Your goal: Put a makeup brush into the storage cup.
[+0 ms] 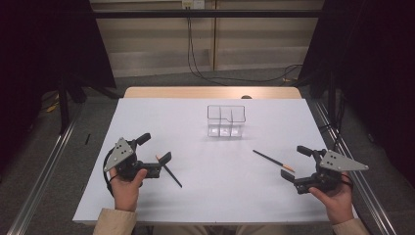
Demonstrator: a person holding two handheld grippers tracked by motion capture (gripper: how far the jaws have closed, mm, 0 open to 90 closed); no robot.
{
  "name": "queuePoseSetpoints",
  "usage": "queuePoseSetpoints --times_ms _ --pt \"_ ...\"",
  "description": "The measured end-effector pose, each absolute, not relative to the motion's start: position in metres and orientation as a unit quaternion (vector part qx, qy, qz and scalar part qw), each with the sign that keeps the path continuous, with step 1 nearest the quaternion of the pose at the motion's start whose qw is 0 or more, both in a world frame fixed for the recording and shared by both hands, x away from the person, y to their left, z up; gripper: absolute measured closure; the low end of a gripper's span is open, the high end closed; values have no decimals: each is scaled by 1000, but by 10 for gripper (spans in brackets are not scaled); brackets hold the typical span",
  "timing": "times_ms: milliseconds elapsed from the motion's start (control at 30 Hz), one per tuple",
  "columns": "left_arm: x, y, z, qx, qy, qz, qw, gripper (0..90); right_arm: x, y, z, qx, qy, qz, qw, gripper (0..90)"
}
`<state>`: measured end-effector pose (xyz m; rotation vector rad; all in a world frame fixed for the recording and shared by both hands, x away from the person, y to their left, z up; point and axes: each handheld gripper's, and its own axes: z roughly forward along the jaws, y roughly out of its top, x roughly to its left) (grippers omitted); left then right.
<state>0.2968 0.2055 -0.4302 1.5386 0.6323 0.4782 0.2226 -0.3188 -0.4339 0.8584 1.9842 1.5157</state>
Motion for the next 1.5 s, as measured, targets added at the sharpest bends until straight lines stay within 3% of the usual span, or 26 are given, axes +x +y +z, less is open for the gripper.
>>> queuePoseSetpoints --times_ms 1500 --pt "325 182 -441 719 315 182 593 0 223 -321 -435 316 728 557 245 0"
